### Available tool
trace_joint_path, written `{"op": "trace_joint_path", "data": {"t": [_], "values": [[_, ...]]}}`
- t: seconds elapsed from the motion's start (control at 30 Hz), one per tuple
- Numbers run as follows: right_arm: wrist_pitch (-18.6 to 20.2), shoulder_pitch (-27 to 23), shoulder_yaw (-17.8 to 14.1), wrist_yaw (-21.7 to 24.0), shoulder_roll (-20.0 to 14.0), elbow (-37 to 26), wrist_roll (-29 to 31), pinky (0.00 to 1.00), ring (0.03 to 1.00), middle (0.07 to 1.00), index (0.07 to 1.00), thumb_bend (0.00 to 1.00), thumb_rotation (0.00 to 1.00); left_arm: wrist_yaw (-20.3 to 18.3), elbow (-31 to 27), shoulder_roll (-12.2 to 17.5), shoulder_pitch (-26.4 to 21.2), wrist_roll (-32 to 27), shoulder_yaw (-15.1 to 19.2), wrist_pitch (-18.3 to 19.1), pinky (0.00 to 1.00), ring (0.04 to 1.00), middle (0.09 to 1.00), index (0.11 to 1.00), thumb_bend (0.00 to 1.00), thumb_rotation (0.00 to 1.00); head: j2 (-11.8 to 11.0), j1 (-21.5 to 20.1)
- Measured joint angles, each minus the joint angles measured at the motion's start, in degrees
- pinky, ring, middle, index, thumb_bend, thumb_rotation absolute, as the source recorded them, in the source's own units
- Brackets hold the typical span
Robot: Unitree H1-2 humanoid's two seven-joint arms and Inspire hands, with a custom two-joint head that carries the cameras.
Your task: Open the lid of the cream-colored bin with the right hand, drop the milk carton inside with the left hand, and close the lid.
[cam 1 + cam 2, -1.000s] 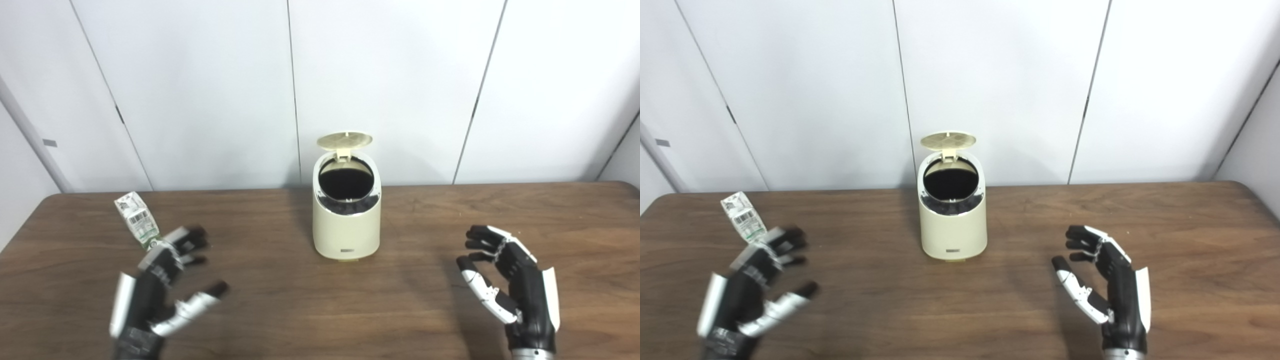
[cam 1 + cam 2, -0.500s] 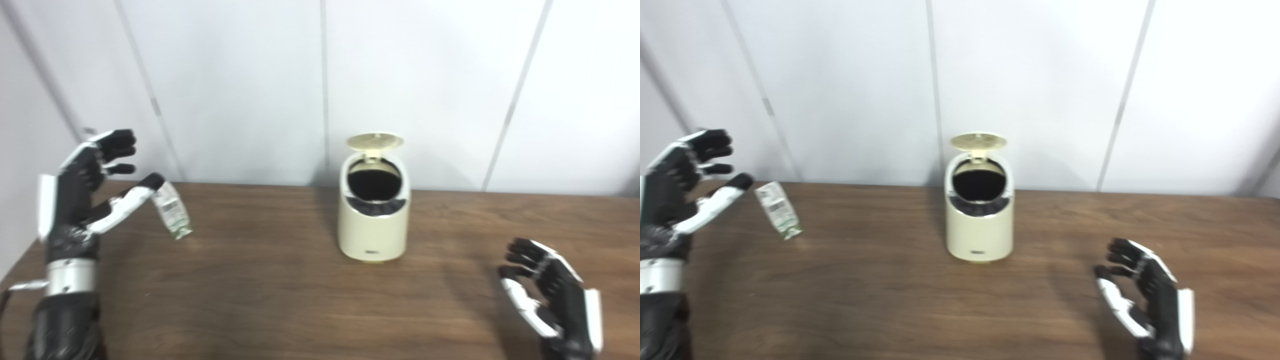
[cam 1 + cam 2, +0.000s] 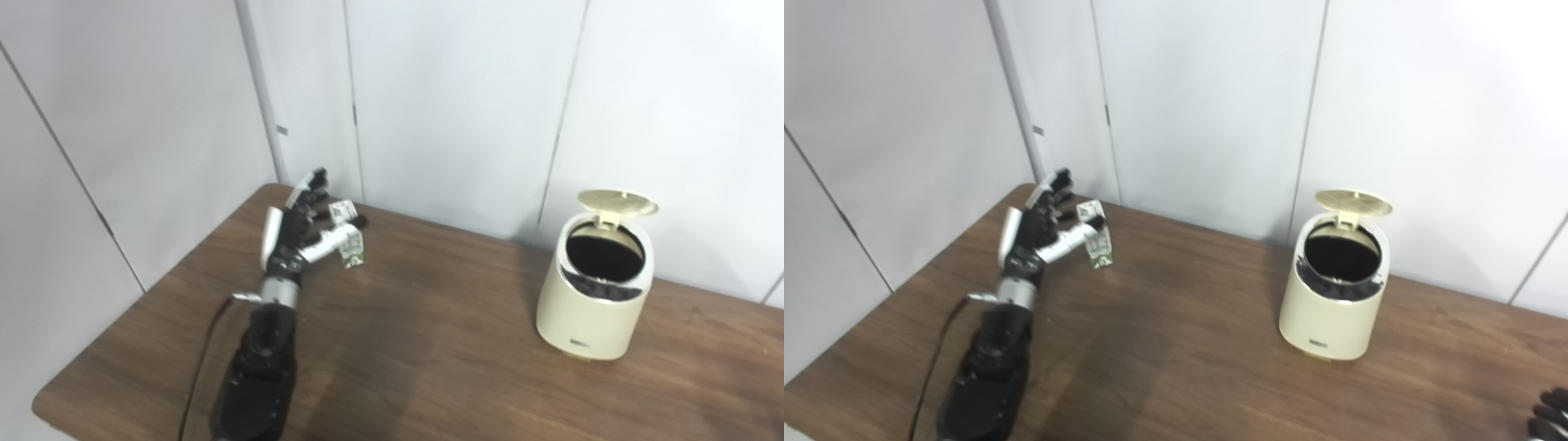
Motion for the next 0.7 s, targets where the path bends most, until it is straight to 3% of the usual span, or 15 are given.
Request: {"op": "trace_joint_path", "data": {"t": [0.1, 0.33, 0.7], "values": [[-0.09, 0.05, -0.41, 0.58, -0.50, 0.36, 0.18, 0.48, 0.591, 0.620, 0.596, 0.39, 0.47, -0.12, 0.97, 1.18, -1.15, 0.95, -1.09, 2.44, 0.85, 0.913, 0.935, 0.943, 0.96, 0.37, -0.26, 2.54], [-1.53, -0.10, -1.34, 2.66, -2.37, 1.60, 2.35, 0.47, 0.571, 0.603, 0.583, 0.40, 0.45, -3.07, 1.40, 5.21, -2.02, 0.36, -2.31, 7.12, 0.84, 0.909, 0.923, 0.915, 0.96, 0.37, 0.79, 2.37], [-1.68, 1.16, -2.22, 2.91, -2.41, 0.65, 1.28, 0.44, 0.556, 0.590, 0.569, 0.41, 0.47, -4.34, 3.99, 5.29, -3.03, -0.63, -2.67, 7.01, 0.85, 0.907, 0.909, 0.917, 1.00, 0.36, 1.32, 1.76]]}}
